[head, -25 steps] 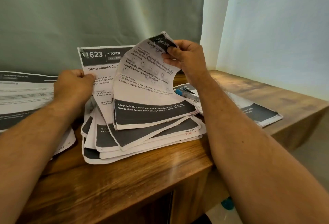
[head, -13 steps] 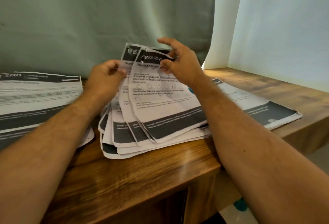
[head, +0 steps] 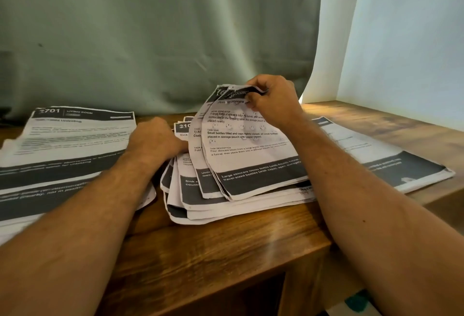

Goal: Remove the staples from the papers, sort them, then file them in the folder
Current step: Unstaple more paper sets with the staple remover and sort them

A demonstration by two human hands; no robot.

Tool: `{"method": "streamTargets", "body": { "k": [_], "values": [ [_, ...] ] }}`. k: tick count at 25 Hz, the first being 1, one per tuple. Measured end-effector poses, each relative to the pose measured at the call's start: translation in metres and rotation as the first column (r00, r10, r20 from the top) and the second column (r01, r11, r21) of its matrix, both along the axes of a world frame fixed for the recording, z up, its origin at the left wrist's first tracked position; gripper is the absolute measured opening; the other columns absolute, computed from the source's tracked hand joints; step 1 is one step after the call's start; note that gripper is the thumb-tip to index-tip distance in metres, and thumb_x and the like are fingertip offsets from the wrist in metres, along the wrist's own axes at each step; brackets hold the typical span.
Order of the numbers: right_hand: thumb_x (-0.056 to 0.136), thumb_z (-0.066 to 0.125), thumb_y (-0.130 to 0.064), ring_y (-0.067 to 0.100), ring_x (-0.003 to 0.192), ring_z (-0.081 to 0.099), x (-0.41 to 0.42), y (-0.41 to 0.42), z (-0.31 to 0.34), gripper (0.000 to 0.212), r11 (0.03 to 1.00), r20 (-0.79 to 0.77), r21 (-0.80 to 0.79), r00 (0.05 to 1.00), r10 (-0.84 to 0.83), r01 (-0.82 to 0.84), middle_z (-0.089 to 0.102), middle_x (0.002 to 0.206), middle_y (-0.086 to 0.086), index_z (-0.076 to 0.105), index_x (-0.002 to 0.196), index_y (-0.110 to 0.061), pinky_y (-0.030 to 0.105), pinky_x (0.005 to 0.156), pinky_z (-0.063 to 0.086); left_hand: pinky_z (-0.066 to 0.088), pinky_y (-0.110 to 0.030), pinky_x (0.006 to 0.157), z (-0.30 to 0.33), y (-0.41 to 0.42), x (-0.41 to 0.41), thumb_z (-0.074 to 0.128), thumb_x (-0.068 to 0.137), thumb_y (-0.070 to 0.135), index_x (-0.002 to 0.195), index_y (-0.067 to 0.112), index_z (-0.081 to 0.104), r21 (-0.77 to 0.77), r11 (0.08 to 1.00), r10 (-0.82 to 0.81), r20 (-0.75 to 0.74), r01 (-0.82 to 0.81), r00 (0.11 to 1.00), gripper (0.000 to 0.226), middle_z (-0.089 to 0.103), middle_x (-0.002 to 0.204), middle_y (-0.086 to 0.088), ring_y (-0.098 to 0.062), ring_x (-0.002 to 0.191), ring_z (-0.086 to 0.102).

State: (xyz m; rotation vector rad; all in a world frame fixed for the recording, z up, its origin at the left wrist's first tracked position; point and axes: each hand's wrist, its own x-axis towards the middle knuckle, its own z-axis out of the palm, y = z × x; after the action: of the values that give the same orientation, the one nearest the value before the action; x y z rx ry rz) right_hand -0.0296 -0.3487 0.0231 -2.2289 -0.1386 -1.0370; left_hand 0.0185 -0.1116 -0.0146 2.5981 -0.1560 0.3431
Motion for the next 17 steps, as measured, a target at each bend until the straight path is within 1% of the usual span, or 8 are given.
{"method": "streamTargets", "body": {
  "k": [2, 5, 7, 9, 12, 14, 17],
  "values": [
    [0.090, 0.067, -0.008, 0.012, 0.079, 0.071, 0.0005, 0.0000, 0.0003, 0.015, 1.000, 0.005, 0.031, 1.000, -0.004, 0.004, 0.072, 0.082, -0.008, 0.075, 0.096, -0.020, 0.035, 0.081, 0.060, 0.039, -0.030, 0.058, -0.0004, -0.0016, 0.0020, 0.080, 0.071, 0.054, 0.085, 0.017, 0.072, -0.007, 1.000, 0.007, 0.002, -0.007, 1.000, 0.040, 0.069, 0.087, -0.005, -0.025, 0.079, 0.062],
    [0.090, 0.066, -0.007, 0.012, 0.077, 0.071, -0.0009, 0.0010, 0.0012, 0.017, 0.998, 0.008, 0.061, 1.000, -0.011, 0.011, 0.071, 0.079, -0.008, 0.074, 0.093, -0.022, 0.034, 0.080, 0.061, 0.042, -0.031, 0.064, -0.0032, -0.0035, 0.0023, 0.077, 0.071, 0.062, 0.084, 0.021, 0.070, 0.023, 1.000, 0.016, 0.001, -0.016, 1.000, 0.043, 0.063, 0.080, 0.000, -0.023, 0.077, 0.059],
    [0.090, 0.067, -0.007, 0.011, 0.076, 0.070, -0.0022, 0.0031, 0.0017, 0.016, 0.999, 0.018, 0.046, 1.000, -0.016, 0.015, 0.070, 0.078, -0.009, 0.074, 0.094, -0.021, 0.032, 0.082, 0.060, 0.047, -0.033, 0.066, -0.0059, -0.0038, 0.0057, 0.076, 0.067, 0.065, 0.085, 0.023, 0.072, 0.020, 1.000, 0.016, -0.010, -0.016, 1.000, 0.046, 0.068, 0.086, 0.001, -0.023, 0.080, 0.063],
    [0.089, 0.068, -0.008, 0.011, 0.075, 0.069, -0.0036, 0.0061, 0.0021, 0.015, 0.999, 0.026, 0.033, 1.000, -0.016, 0.015, 0.069, 0.075, -0.011, 0.074, 0.093, -0.021, 0.030, 0.084, 0.059, 0.050, -0.034, 0.068, -0.0072, -0.0031, 0.0079, 0.077, 0.067, 0.063, 0.085, 0.024, 0.073, -0.009, 1.000, 0.026, -0.017, -0.026, 1.000, 0.044, 0.071, 0.089, 0.000, -0.023, 0.081, 0.065],
    [0.089, 0.068, -0.007, 0.013, 0.074, 0.070, -0.0036, 0.0069, 0.0021, 0.018, 0.998, 0.042, 0.062, 0.999, -0.013, 0.011, 0.069, 0.074, -0.010, 0.072, 0.090, -0.024, 0.032, 0.081, 0.060, 0.048, -0.033, 0.063, -0.0066, -0.0047, 0.0074, 0.077, 0.072, 0.059, 0.085, 0.023, 0.073, -0.015, 0.999, 0.032, -0.032, -0.033, 0.999, 0.039, 0.070, 0.085, -0.001, -0.021, 0.076, 0.065],
    [0.090, 0.067, -0.006, 0.014, 0.075, 0.071, -0.0028, 0.0062, 0.0015, 0.018, 0.997, 0.037, 0.079, 0.999, -0.009, 0.006, 0.070, 0.075, -0.007, 0.071, 0.089, -0.024, 0.034, 0.081, 0.060, 0.047, -0.032, 0.062, -0.0052, -0.0058, 0.0065, 0.076, 0.073, 0.059, 0.088, 0.025, 0.074, -0.026, 0.998, 0.051, -0.061, -0.052, 0.997, 0.038, 0.069, 0.087, 0.000, -0.020, 0.076, 0.063],
    [0.091, 0.067, -0.008, 0.014, 0.076, 0.071, -0.0016, 0.0070, 0.0004, 0.018, 0.997, 0.006, 0.071, 1.000, -0.004, 0.004, 0.071, 0.078, -0.006, 0.071, 0.088, -0.025, 0.034, 0.081, 0.060, 0.052, -0.035, 0.072, -0.0034, -0.0032, 0.0063, 0.078, 0.067, 0.063, 0.089, 0.026, 0.075, -0.090, 0.993, 0.072, -0.108, -0.082, 0.991, 0.043, 0.070, 0.092, 0.001, -0.022, 0.082, 0.064]
  ]
}}
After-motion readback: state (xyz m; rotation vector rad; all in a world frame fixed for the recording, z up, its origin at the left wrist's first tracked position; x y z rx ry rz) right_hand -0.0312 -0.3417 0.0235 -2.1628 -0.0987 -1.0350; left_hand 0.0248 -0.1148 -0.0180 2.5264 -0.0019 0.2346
